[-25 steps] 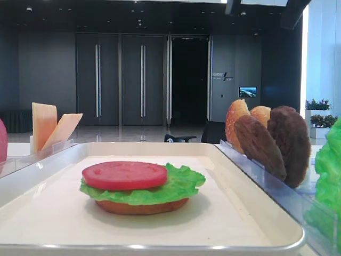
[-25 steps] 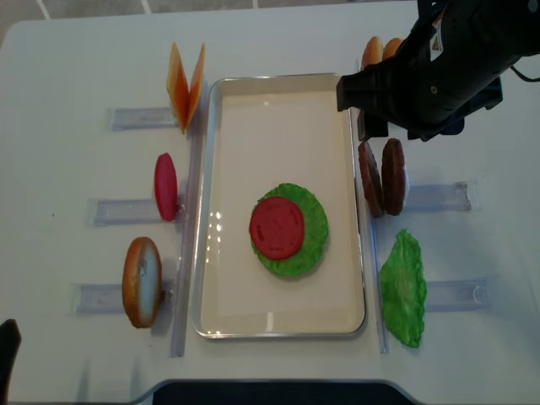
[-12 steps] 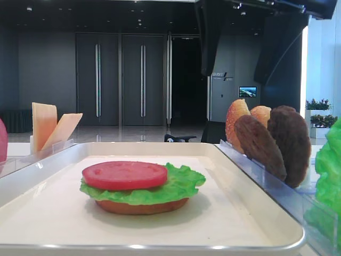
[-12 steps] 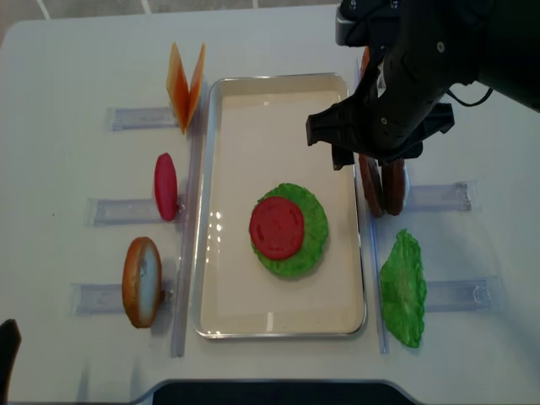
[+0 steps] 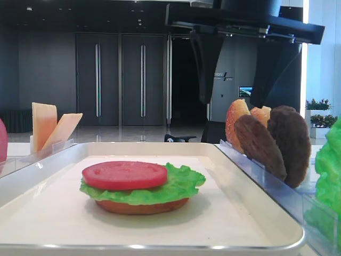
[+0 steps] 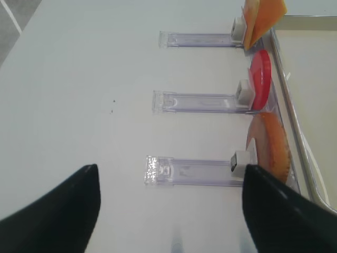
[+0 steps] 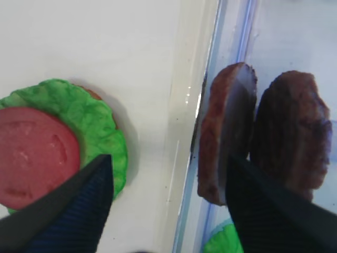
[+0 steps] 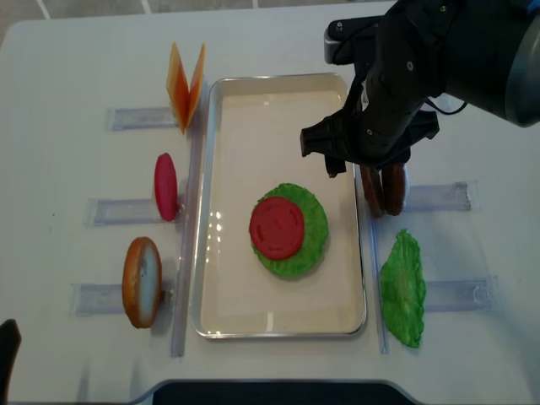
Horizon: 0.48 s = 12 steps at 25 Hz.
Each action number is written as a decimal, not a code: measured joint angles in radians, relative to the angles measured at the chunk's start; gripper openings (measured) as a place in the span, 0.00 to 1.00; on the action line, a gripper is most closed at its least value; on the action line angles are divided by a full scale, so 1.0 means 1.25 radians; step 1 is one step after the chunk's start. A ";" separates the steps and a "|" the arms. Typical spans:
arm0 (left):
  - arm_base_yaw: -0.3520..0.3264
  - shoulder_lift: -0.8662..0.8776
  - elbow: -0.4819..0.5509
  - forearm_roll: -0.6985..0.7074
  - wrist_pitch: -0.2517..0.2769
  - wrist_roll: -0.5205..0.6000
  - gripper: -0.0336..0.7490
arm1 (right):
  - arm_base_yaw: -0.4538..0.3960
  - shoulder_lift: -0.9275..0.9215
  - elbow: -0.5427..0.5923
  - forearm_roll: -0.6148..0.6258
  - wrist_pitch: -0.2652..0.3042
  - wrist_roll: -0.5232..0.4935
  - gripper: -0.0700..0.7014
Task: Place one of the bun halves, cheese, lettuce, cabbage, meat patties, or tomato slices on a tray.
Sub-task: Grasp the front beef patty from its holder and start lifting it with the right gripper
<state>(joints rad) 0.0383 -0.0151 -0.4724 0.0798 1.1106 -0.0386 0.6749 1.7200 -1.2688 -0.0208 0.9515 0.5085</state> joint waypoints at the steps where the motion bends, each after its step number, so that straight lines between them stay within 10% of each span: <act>1: 0.000 0.000 0.000 0.000 0.000 0.000 0.86 | 0.000 0.004 0.000 -0.009 0.000 0.000 0.70; 12: 0.000 0.000 0.000 0.000 0.000 0.000 0.86 | 0.000 0.020 0.000 -0.054 0.001 0.001 0.70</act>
<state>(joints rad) 0.0383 -0.0151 -0.4724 0.0798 1.1106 -0.0386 0.6749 1.7447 -1.2688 -0.0886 0.9525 0.5094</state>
